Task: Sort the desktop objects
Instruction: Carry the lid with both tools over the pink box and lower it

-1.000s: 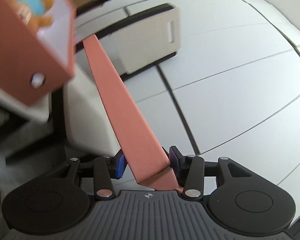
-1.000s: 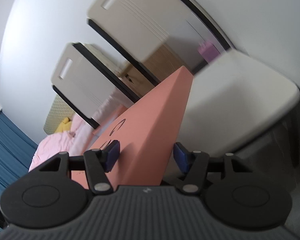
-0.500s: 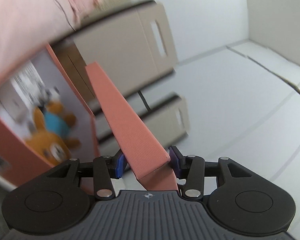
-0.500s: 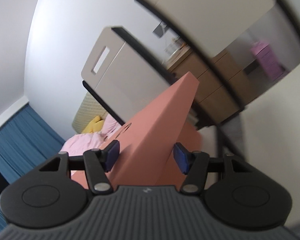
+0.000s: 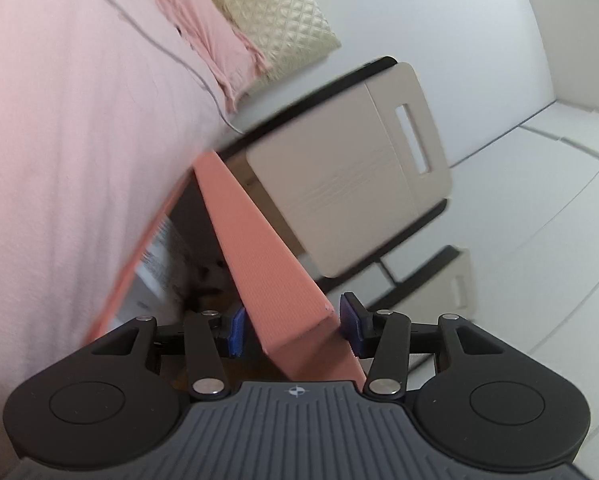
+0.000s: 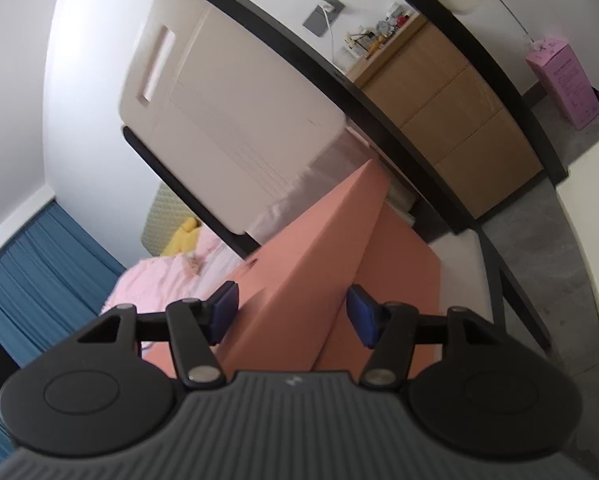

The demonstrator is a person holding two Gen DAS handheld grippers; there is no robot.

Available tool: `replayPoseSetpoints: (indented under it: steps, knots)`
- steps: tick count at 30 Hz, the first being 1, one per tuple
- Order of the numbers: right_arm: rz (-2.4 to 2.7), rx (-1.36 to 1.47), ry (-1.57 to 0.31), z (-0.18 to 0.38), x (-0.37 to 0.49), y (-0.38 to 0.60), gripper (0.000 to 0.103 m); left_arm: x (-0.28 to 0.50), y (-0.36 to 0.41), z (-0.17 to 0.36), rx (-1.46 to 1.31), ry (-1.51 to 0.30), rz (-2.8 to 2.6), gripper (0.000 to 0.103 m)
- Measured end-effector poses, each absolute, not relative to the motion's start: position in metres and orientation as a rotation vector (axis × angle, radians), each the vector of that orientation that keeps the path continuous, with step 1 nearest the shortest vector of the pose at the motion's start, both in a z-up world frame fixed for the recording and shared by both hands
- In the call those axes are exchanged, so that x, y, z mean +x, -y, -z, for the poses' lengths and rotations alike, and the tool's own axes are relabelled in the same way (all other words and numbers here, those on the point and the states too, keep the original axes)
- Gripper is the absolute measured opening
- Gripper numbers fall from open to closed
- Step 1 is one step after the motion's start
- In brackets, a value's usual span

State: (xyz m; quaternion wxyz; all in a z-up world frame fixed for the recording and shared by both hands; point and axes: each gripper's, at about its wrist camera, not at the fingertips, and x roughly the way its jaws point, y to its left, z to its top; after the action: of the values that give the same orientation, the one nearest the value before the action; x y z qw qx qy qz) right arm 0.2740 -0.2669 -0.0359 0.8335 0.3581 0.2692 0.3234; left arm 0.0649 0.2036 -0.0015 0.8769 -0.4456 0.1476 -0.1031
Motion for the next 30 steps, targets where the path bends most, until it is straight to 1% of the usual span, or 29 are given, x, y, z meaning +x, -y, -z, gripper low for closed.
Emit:
replayPoseSetpoints:
  steps: [1,2,3,4,6,13,20,23,24,26,27,28,30]
  knots:
    - [-0.671,0.743,-0.561,0.039,0.273,0.265,0.046,0.064,-0.200,0.000,-0.886,-0.314,0.162,0.054]
    - [-0.667,0.751,-0.557,0.042,0.274,0.265,0.043,0.063,-0.198,0.000,-0.852,-0.317,0.121,0.056]
    - [-0.671,0.781,-0.556,0.046,0.275,0.266,0.043,0.062,-0.196,0.000,-0.839,-0.318,0.104,0.059]
    - [-0.672,0.808,-0.551,0.047,0.276,0.266,0.043,0.061,-0.195,0.000,-0.838,-0.312,0.103,0.060]
    - [-0.662,0.806,-0.542,0.046,0.274,0.264,0.043,0.058,-0.194,0.001,-0.842,-0.279,0.108,0.069]
    - [-0.634,0.775,-0.524,0.045,0.258,0.258,0.045,0.049,-0.172,-0.001,-0.731,-0.220,0.034,0.069]
    - [-0.640,0.761,-0.514,0.040,0.234,0.258,0.046,0.038,-0.153,-0.004,-0.629,-0.107,-0.079,0.070]
    - [-0.657,0.767,-0.521,0.038,0.225,0.259,0.046,0.037,-0.143,-0.005,-0.543,-0.066,-0.124,0.072]
    - [-0.672,0.751,-0.524,0.037,0.222,0.259,0.046,0.041,-0.141,-0.005,-0.529,-0.075,-0.131,0.074]
    - [-0.695,0.748,-0.543,0.038,0.216,0.259,0.047,0.047,-0.136,-0.004,-0.491,-0.091,-0.155,0.074]
    - [-0.703,0.757,-0.549,0.039,0.215,0.259,0.047,0.048,-0.134,-0.004,-0.472,-0.091,-0.162,0.075]
    - [-0.709,0.758,-0.550,0.040,0.213,0.258,0.050,0.050,-0.132,-0.005,-0.457,-0.093,-0.164,0.076]
    - [-0.711,0.762,-0.545,0.042,0.211,0.257,0.052,0.054,-0.130,-0.005,-0.424,-0.106,-0.161,0.081]
